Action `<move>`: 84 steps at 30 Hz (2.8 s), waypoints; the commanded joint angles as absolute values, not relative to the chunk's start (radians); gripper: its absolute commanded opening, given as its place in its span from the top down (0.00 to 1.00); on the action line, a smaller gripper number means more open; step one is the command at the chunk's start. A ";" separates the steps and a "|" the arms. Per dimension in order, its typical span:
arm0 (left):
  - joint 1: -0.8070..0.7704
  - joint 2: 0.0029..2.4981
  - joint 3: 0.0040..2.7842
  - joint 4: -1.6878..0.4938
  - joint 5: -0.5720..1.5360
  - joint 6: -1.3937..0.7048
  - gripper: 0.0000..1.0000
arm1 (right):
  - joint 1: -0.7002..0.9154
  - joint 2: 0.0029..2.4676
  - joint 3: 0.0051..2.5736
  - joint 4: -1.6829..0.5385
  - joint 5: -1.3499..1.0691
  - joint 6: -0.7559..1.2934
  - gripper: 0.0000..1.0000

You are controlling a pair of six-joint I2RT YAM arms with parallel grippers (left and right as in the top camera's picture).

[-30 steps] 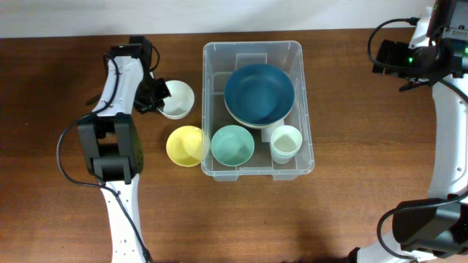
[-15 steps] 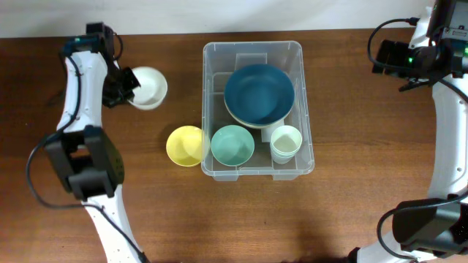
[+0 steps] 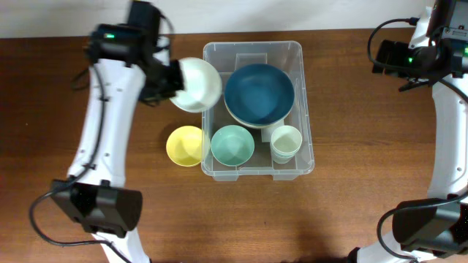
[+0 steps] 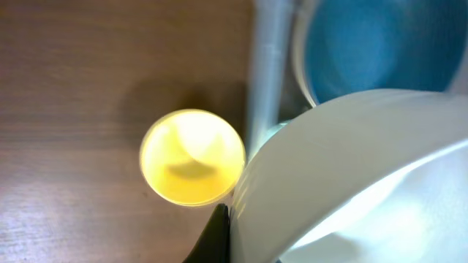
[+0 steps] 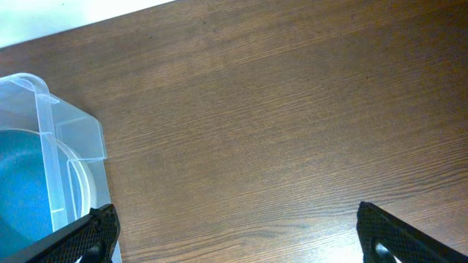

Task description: Pack container

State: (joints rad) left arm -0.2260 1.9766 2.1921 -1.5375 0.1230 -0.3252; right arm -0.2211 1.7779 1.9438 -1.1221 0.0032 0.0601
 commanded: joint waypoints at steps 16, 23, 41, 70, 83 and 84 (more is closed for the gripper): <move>-0.515 1.975 2.008 -1.486 0.053 -0.302 0.98 | -0.224 1.774 1.947 -1.120 0.009 0.068 0.00; -0.512 1.975 1.853 -1.359 0.052 -0.302 0.98 | -0.224 1.774 1.947 -1.120 0.009 0.068 0.01; -0.511 1.975 1.773 -1.286 -0.026 -0.302 0.64 | -0.224 1.774 1.947 -1.120 0.009 0.068 0.01; -0.127 1.885 1.989 -1.462 -0.023 -0.344 0.50 | -0.224 1.774 1.947 -1.120 0.009 0.068 0.01; -0.092 1.885 1.610 -1.241 0.012 -0.359 0.51 | -0.224 1.774 1.947 -1.120 0.009 0.068 0.01; -0.087 1.885 1.588 -1.228 0.014 -0.359 0.50 | -0.224 1.774 1.947 -1.120 0.009 0.068 0.01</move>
State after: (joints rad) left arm -0.1093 1.8999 1.6516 -1.2579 -0.0082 -0.3412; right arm -0.2211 1.7779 1.9438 -1.1221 0.0036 0.0605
